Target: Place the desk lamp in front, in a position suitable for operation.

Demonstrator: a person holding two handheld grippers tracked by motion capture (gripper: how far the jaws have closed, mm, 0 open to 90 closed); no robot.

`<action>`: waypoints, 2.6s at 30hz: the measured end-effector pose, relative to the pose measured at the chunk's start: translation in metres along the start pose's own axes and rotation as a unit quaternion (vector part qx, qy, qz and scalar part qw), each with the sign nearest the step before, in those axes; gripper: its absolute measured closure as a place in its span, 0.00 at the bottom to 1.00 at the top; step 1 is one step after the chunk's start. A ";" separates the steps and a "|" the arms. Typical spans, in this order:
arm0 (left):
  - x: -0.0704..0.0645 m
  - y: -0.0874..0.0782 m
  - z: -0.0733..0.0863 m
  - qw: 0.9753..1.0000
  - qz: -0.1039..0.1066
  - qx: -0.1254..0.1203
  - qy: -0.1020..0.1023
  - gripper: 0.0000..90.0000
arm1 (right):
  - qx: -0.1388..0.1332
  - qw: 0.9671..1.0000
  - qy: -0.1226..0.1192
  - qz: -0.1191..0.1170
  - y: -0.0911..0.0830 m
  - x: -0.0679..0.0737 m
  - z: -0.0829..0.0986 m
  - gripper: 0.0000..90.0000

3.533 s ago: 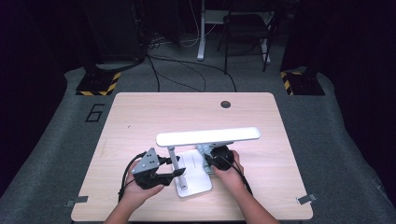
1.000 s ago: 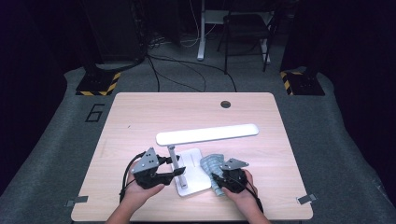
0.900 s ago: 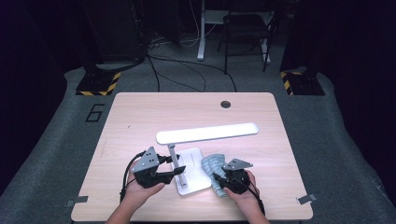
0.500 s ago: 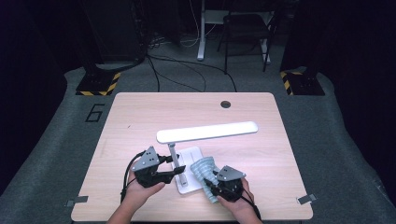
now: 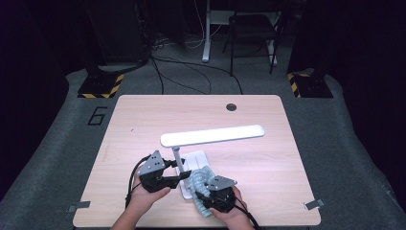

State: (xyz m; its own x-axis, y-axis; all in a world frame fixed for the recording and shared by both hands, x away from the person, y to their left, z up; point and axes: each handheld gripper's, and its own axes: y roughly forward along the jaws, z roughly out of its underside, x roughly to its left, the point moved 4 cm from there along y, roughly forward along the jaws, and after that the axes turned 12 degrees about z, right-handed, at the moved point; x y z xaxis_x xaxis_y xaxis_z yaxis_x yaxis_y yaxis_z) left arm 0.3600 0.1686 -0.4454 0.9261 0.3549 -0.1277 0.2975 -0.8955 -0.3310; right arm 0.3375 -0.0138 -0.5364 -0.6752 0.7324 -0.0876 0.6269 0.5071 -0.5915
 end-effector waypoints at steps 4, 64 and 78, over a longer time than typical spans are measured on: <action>0.001 -0.001 0.000 1.000 0.008 0.005 -0.003 0.55 | -0.007 1.000 -0.026 0.004 0.000 0.001 0.001 0.57; 0.004 -0.001 0.001 0.999 0.031 -0.001 -0.008 0.56 | 0.028 0.992 -0.103 0.070 -0.008 -0.047 0.019 0.57; 0.003 0.000 0.001 0.999 0.030 0.000 -0.014 0.56 | 0.008 0.991 -0.111 0.071 -0.001 -0.024 0.015 0.54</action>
State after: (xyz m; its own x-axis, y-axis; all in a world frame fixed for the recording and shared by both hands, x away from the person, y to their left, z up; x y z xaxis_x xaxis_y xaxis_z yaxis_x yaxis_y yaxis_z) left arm 0.3627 0.1702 -0.4466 0.9358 0.3071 -0.1731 0.2412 -0.9159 -0.3210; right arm 0.3475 -0.0387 -0.5454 -0.6504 0.6768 -0.3449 0.7170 0.3971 -0.5729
